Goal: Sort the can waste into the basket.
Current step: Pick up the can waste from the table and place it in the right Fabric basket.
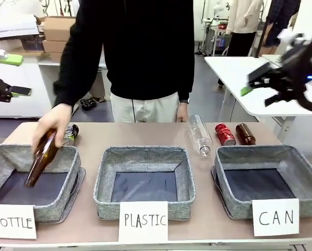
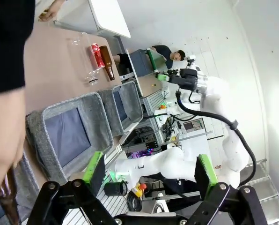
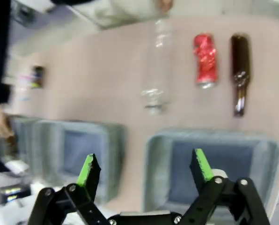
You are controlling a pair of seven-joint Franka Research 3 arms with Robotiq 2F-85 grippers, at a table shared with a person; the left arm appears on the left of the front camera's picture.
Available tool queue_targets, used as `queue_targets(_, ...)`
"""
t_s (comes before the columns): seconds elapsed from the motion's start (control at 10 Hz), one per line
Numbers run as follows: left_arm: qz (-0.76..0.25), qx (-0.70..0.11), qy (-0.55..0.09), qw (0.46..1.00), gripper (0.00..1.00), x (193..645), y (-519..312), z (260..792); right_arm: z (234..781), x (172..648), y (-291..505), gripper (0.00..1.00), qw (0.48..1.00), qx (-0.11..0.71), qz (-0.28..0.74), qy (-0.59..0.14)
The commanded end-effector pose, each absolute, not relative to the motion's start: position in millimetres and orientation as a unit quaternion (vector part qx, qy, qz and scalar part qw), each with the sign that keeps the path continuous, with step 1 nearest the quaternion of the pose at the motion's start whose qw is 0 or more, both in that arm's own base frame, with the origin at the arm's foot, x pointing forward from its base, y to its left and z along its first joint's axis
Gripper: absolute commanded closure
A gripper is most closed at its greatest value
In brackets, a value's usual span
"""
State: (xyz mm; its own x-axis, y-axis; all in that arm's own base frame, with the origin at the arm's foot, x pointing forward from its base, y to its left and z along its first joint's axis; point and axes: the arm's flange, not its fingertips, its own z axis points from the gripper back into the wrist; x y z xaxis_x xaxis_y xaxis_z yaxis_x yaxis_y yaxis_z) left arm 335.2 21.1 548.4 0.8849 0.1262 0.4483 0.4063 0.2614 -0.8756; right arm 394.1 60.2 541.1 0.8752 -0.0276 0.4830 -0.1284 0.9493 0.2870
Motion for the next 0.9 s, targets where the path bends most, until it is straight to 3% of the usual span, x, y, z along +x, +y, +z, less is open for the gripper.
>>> queue_targets(0.0, -0.101, -0.608, -0.232, 0.753, 0.00, 336.5, 20.7, 550.2, 524.2, 414.5, 48.6, 0.00, 0.980, 0.135, -0.011, -0.146)
queue_targets(0.1, -0.101, -0.608, -0.232, 0.753, 0.00, 336.5, 20.7, 550.2, 541.1, 394.1, 60.2, 0.00, 0.955, 0.157, 0.026, -0.248)
queue_targets(0.2, -0.101, -0.608, -0.232, 0.753, 0.00, 336.5, 20.7, 550.2, 541.1, 394.1, 60.2, 0.00, 0.955, 0.157, 0.026, -0.248)
queue_targets(0.3, -0.101, -0.608, -0.232, 0.753, 0.00, 336.5, 20.7, 550.2, 514.1, 412.9, 61.4, 0.00, 0.969, 0.121, 0.033, -0.215)
queue_targets(0.6, -0.101, -0.608, -0.232, 0.753, 0.00, 336.5, 20.7, 550.2, 431.4, 589.9, 81.0, 0.00, 0.992, 0.040, 0.005, -0.117)
queue_targets(0.8, -0.101, -0.608, -0.232, 0.753, 0.00, 336.5, 20.7, 550.2, 382.5, 622.1, 85.1, 0.00, 0.999, 0.013, 0.010, -0.044)
